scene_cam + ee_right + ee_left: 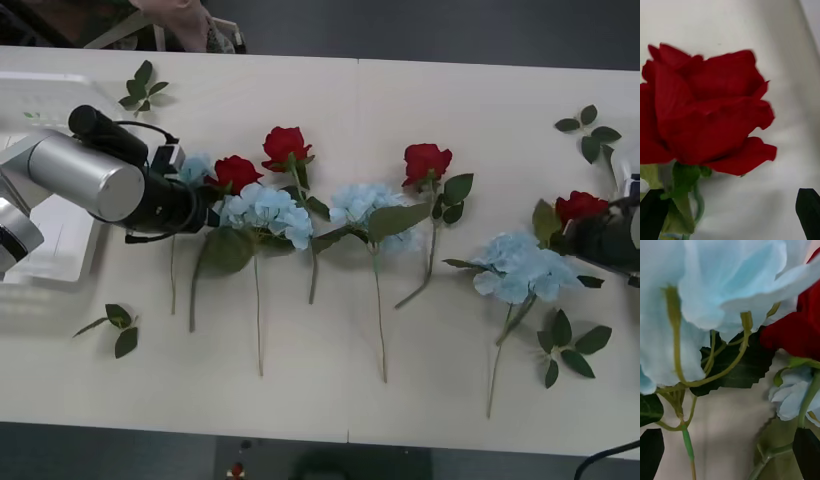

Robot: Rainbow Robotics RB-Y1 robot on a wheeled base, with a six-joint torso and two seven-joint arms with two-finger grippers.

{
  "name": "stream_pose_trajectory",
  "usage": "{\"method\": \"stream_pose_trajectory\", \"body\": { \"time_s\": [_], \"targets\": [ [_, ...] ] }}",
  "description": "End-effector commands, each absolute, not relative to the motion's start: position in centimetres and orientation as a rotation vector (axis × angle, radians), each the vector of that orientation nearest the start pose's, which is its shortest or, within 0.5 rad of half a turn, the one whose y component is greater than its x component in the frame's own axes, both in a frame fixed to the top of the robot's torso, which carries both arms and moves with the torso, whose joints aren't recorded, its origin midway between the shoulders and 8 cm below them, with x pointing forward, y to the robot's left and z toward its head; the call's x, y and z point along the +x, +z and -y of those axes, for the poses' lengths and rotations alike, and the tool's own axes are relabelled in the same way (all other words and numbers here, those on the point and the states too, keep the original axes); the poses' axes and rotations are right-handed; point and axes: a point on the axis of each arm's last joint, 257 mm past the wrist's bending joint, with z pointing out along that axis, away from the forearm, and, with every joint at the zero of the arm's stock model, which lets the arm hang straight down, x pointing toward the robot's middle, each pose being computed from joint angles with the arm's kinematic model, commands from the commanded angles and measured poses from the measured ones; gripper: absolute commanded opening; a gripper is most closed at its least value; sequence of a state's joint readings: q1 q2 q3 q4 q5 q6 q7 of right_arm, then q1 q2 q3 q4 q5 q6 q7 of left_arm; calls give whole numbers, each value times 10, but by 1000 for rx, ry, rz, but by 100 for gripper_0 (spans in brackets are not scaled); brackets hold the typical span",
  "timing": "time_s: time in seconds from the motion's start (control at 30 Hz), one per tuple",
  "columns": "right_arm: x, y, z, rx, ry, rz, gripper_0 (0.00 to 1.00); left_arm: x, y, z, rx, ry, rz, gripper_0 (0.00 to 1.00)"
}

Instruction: Put the red flowers into the right box and the blue flowers into the left box

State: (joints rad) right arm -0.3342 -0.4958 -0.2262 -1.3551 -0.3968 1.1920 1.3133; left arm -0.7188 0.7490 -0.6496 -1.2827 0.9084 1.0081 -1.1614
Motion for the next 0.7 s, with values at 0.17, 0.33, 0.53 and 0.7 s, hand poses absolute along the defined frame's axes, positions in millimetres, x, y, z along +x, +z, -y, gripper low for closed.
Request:
{"method": "stream_pose_trajectory", "body": {
  "time_s": [0.17, 0.33, 0.53, 0.7],
  "targets": [
    [515, -323, 428, 567, -30, -2467, 100, 588, -292, -243, 116, -162, -2528, 100],
    [513, -330, 426, 574, -60, -2473, 100, 590, -293, -247, 125, -141, -2522, 29],
    [515, -338, 429, 590, -53, -2456, 14, 592, -293, -251, 139, -116, -2516, 0],
    [520, -340, 431, 591, -47, -2435, 0, 594, -291, -258, 149, -78, -2506, 0]
  ]
}}
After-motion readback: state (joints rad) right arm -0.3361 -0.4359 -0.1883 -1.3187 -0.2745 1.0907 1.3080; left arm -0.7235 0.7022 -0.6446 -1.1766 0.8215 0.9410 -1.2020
